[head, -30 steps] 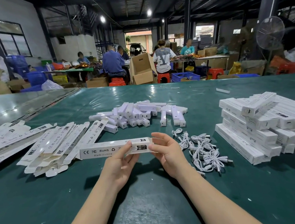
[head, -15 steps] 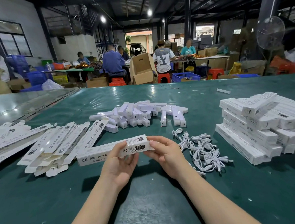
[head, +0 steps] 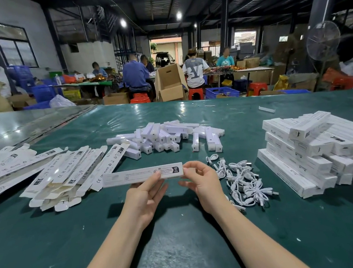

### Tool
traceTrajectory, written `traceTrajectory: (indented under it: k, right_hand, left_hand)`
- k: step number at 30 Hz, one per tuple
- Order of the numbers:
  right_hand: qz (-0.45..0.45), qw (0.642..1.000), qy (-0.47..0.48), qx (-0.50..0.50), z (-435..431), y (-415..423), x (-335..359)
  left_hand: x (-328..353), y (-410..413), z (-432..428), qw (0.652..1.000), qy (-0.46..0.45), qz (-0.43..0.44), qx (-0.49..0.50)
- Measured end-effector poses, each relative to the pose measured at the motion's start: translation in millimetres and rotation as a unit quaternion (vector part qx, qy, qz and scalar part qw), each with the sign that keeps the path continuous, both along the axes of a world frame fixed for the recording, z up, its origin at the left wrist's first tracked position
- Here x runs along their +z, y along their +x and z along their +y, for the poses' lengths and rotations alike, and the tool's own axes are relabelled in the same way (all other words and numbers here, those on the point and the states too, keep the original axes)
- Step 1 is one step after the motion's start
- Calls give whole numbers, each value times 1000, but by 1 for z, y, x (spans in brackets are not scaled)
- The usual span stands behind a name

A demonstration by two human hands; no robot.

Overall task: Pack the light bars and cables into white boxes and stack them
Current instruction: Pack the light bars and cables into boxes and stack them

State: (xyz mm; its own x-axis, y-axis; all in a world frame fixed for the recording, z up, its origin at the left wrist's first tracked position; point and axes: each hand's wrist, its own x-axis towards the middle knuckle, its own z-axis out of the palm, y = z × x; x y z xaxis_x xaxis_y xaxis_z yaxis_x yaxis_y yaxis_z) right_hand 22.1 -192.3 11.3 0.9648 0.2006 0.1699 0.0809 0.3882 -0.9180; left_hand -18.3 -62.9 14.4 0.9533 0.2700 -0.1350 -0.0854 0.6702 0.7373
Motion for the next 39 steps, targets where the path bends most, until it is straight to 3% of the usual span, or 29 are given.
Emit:
traceTrajectory:
  k: [4,8,12,17,23,31,35,39]
  right_hand:
    - [-25,996,-85,-28,4,-1,-1]
    - [-105,970,-205,-83,5,-4,-4]
    - [-163,945,-246,-140,5,-8,-5]
    - [-142,955,-207,-157,6,-8,-4]
    - [-57,990,-97,-83,6,-8,0]
    - [-24,995,-51,-76,3,-5,2]
    - [-28,994,-54,-91,3,-6,1]
    - [-47,985,-115,-120,4,-6,-1]
  left_hand:
    - [-2,1,-1,999,36,-13,12]
    - [-3,0,-1,995,90,-34,29]
    - [-2,0,-2,991,125,-33,44]
    - [0,-1,-3,992,105,-43,57]
    - [1,-1,-2,992,106,-46,59]
    - [2,-2,-1,994,93,-44,43]
    - [2,-2,-3,994,89,-42,49]
    - [0,-2,-5,992,98,-35,68]
